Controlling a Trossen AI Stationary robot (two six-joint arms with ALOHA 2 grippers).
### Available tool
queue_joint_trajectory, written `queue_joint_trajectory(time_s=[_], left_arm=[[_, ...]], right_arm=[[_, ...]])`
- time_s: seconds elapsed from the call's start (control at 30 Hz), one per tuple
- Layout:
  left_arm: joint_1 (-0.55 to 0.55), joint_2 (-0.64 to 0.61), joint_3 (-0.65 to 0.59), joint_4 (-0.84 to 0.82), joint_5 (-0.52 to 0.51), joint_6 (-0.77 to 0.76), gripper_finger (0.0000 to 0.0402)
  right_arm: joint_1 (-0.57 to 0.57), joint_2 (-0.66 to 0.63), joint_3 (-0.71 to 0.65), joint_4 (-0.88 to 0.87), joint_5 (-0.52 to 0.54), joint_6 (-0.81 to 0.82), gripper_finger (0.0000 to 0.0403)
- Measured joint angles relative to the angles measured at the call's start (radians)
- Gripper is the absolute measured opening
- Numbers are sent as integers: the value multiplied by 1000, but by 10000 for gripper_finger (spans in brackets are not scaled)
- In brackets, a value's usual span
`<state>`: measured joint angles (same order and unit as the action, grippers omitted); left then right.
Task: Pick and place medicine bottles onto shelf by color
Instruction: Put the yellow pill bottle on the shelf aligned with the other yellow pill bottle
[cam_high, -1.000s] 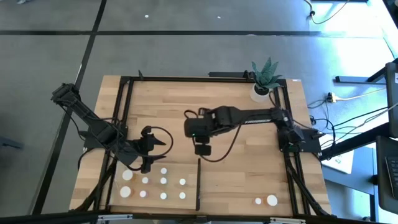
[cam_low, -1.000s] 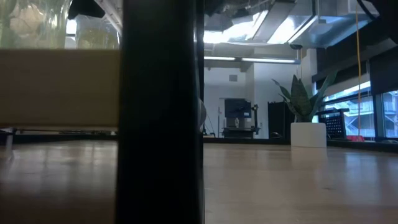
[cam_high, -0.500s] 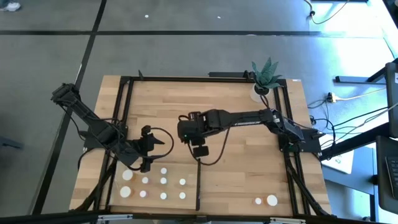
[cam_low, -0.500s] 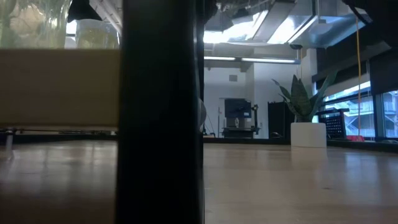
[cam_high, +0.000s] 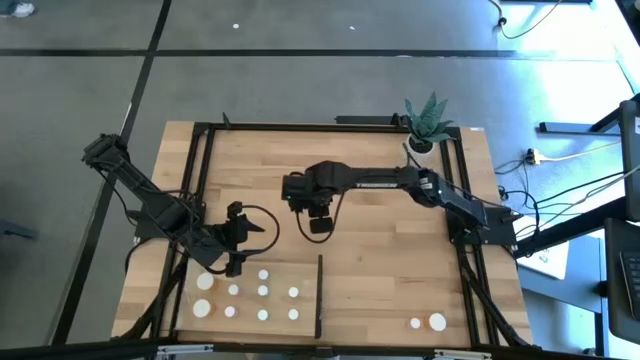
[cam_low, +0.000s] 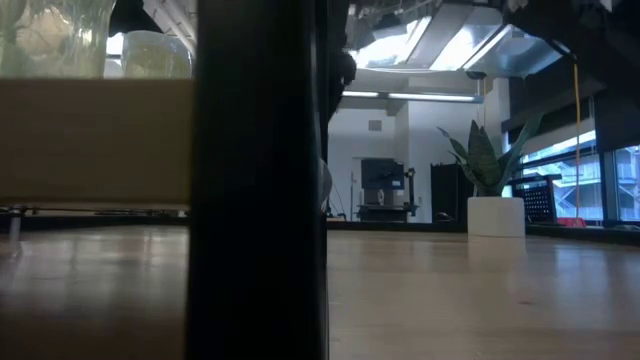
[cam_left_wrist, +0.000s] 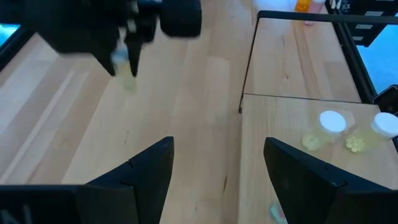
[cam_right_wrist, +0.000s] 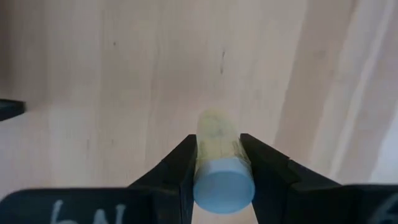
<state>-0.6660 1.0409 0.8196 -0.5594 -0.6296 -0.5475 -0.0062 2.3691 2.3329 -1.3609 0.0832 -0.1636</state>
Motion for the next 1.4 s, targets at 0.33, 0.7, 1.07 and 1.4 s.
queue_joint_trajectory(time_s=[0.33, 0.7, 1.07, 1.4], left_arm=[[0, 0, 0, -4, 0, 0, 242], [0, 0, 0, -8, 0, -1, 242], [0, 0, 0, -9, 0, -1, 242], [0, 0, 0, -9, 0, -2, 242]], right_arm=[[-5, 101, -1, 10, -1, -1, 115], [-6, 142, 0, 44, -6, -3, 115], [-6, 149, 1, 54, -6, 2, 115], [-7, 153, -1, 56, -7, 3, 142]])
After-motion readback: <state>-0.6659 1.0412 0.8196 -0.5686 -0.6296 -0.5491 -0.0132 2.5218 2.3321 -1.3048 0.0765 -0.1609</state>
